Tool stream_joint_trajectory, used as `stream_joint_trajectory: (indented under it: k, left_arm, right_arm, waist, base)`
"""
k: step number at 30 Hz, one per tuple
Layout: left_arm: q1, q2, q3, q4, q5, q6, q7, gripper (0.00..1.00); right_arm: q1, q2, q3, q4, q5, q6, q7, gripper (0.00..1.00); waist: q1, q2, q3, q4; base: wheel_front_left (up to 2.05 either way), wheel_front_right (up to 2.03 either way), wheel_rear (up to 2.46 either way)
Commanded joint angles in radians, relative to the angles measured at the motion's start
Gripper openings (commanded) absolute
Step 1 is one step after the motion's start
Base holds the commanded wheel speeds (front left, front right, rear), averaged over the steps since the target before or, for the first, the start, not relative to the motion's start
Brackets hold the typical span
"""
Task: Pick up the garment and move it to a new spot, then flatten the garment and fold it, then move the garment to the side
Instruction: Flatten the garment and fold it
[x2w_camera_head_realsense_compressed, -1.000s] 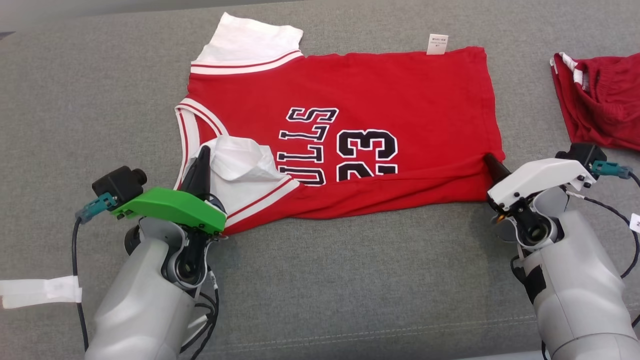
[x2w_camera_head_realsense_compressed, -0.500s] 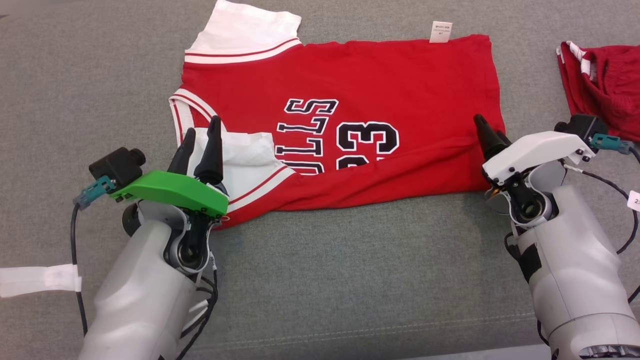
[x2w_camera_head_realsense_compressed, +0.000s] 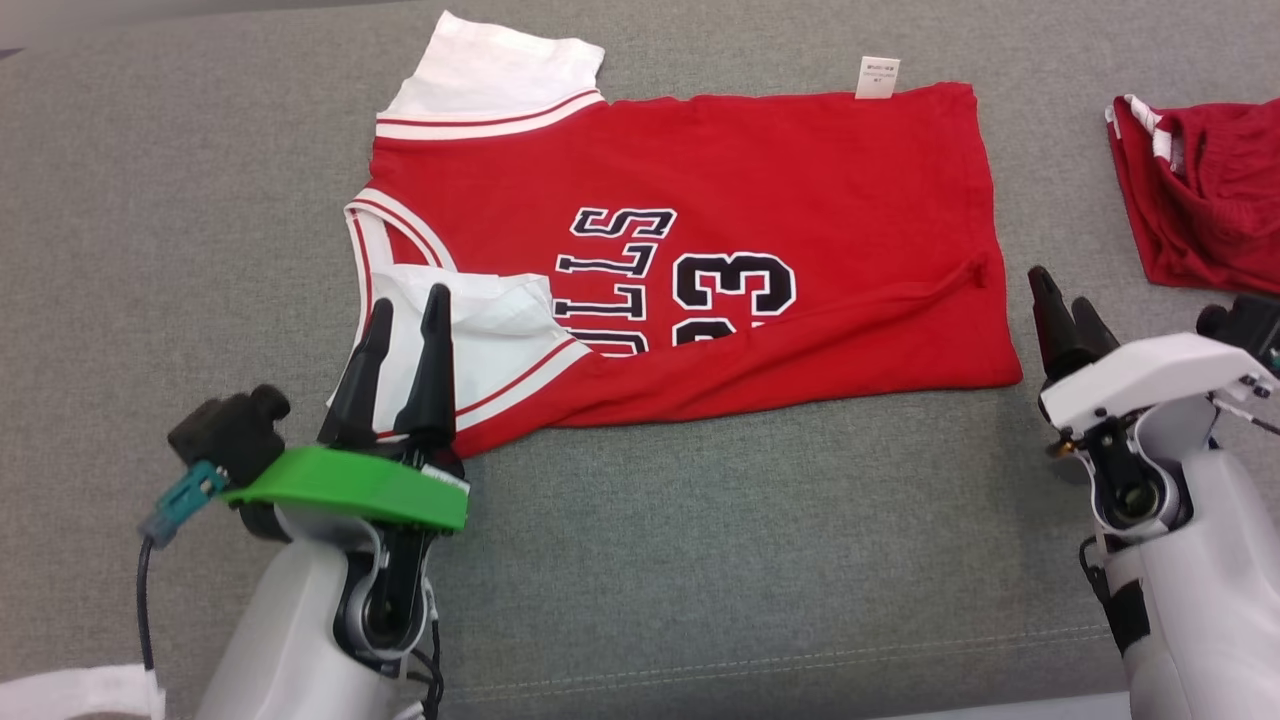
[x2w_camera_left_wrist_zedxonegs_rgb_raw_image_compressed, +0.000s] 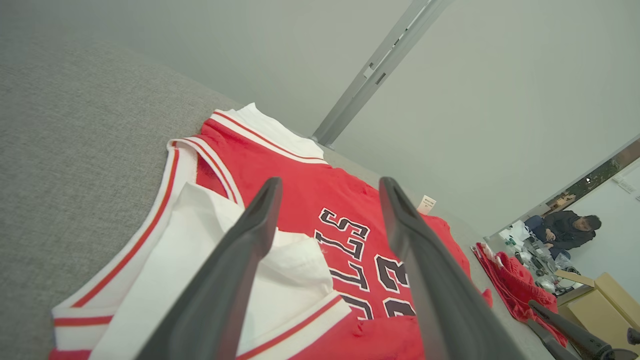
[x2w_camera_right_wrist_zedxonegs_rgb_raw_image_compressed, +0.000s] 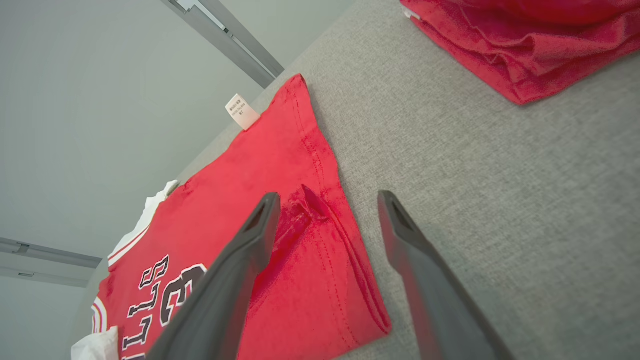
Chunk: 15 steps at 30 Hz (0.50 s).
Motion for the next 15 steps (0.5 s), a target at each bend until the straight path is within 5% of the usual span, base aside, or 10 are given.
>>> stream_joint_trajectory:
  k: [1, 15]
  left_arm:
    - [0.045, 0.009, 0.012, -0.032, 0.017, -0.002, -0.001, 1.0]
    - [0.375, -0.018, 0.13, -0.162, -0.007, -0.003, 0.002, 1.0]
  right_arm:
    - [0.045, -0.003, -0.008, -0.031, -0.007, 0.0, 0.004, 1.0]
    - [0.325, 0.054, -0.047, -0.258, 0.023, 0.0, 0.07, 1.0]
  waist:
    - [0.0, -0.0001, -0.008, -0.005]
    - [0.0, -0.0001, -0.056, -0.023]
  base:
    - [0.0, 0.0, 0.0]
    - [0.0, 0.0, 0.0]
